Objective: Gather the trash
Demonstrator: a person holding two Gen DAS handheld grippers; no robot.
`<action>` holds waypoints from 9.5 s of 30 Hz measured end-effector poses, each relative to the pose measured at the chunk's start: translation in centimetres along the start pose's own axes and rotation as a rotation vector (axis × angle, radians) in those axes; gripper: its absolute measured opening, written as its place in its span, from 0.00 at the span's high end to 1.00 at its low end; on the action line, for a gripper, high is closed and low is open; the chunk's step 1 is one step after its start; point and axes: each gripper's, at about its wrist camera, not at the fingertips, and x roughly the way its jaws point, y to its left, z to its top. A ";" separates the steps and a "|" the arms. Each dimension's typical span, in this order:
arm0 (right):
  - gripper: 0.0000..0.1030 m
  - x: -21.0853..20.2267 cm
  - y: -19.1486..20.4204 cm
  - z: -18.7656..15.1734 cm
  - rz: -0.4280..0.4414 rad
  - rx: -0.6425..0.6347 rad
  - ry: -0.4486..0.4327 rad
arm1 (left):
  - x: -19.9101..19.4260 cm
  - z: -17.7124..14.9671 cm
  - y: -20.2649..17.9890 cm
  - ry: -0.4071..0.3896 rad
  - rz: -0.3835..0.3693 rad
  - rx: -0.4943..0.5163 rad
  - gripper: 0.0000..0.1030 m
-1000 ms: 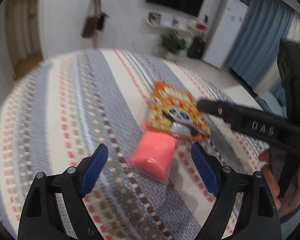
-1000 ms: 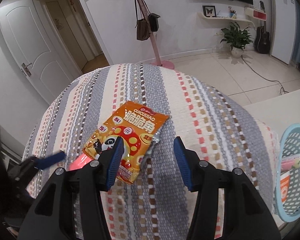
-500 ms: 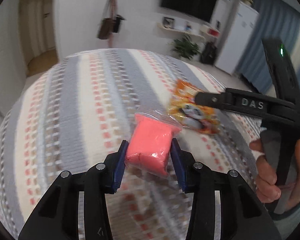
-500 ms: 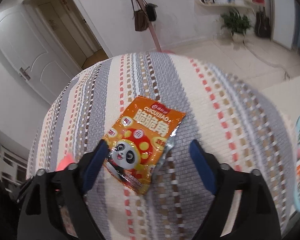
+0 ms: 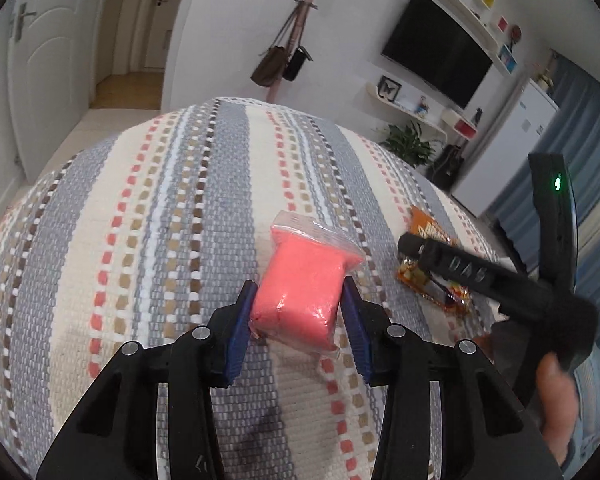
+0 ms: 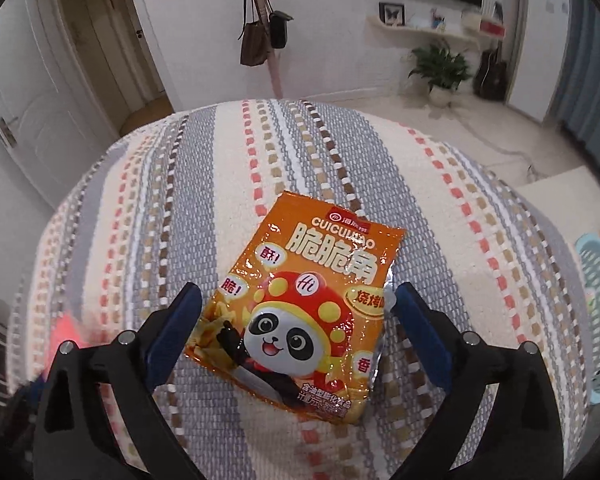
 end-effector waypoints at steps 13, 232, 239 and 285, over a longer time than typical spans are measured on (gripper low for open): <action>0.43 -1.6 -1.5 -1.4 0.013 -0.014 -0.041 | -0.4 -0.3 -2.6 -0.045 0.038 0.084 0.60; 0.32 -20.9 -22.0 -15.4 -0.306 0.205 -0.420 | -3.6 -8.2 -20.5 -0.317 -0.047 0.365 0.09; 0.32 -20.9 -21.9 -15.3 -0.307 0.196 -0.418 | -3.4 -8.2 -20.3 -0.317 -0.044 0.369 0.08; 0.32 -21.3 -21.8 -15.7 -0.312 0.192 -0.432 | -3.4 -8.5 -20.2 -0.338 0.002 0.417 0.08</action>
